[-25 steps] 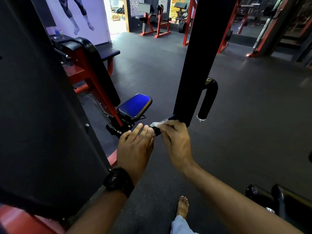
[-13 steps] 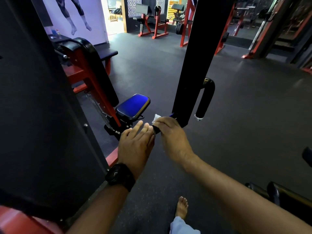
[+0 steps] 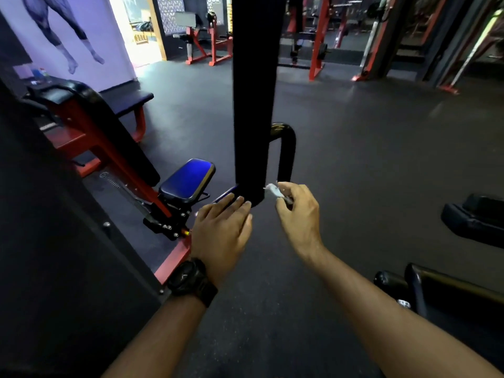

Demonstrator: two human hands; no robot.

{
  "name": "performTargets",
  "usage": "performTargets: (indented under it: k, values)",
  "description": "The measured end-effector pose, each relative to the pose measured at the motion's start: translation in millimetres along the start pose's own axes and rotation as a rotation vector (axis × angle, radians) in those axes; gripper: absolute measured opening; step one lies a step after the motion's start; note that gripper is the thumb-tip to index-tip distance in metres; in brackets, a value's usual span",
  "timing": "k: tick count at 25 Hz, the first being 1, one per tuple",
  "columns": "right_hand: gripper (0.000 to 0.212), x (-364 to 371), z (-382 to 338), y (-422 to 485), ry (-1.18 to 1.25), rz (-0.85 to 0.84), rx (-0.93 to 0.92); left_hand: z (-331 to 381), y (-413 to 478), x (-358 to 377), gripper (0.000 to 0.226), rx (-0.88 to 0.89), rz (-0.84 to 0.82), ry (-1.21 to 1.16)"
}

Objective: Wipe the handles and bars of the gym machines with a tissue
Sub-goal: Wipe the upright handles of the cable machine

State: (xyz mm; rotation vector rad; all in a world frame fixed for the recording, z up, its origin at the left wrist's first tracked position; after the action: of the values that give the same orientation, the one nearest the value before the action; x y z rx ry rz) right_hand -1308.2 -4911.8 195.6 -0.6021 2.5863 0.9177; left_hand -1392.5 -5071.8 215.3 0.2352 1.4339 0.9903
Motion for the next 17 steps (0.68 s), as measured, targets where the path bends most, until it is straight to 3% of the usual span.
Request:
performTargets:
  k: [11, 17]
  values:
    - [0.008, -146, 148, -14, 0.025, 0.226, 0.457, 137, 54, 107, 0.04, 0.191, -0.251, -0.188]
    - [0.011, -185, 220, -2, -0.041, 0.348, 0.637, 188, 90, 196, 0.035, 0.203, -0.554, -0.222]
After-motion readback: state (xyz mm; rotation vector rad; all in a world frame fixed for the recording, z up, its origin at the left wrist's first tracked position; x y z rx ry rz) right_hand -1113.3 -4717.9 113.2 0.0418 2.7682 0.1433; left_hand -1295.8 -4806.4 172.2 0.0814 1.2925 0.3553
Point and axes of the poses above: each hand's wrist, its own y-axis towards the middle knuckle, its own x-axis out of the palm, z = x × y, the point moved 9 cm from there along y, towards the middle knuckle, and after that the axes turned 4 degrees about -x, right-handed, at the moved point
